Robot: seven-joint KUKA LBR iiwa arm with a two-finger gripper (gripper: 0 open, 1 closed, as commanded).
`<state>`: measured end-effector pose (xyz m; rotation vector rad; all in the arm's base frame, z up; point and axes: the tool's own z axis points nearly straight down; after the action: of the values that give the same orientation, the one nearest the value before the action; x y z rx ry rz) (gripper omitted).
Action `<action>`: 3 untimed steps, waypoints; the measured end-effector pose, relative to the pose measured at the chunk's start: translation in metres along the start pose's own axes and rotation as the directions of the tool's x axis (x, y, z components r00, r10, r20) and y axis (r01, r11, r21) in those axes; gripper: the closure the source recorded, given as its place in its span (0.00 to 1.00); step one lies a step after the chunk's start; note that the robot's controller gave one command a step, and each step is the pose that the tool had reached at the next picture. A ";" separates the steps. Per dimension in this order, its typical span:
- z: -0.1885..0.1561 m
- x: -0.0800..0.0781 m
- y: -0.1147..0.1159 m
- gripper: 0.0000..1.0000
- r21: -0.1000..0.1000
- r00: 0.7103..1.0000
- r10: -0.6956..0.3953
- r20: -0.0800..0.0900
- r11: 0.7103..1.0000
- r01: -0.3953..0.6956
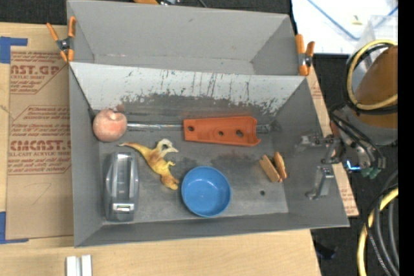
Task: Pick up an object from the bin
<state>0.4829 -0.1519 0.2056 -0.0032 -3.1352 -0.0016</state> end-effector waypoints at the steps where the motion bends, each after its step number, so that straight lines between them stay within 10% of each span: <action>1: -0.004 -0.002 0.001 0.00 0.002 1.000 -0.002 0.008 1.000 0.002; 2: 0.119 -0.075 0.000 0.00 0.005 0.981 -0.192 0.012 0.981 0.192; 3: 0.135 -0.072 0.000 0.00 0.005 0.985 -0.173 0.014 0.985 0.173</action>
Offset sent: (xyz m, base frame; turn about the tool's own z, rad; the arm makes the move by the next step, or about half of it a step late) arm 0.0802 0.0004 -0.1356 -0.2154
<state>0.5539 -0.1521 0.0704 0.2709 -3.1380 0.0034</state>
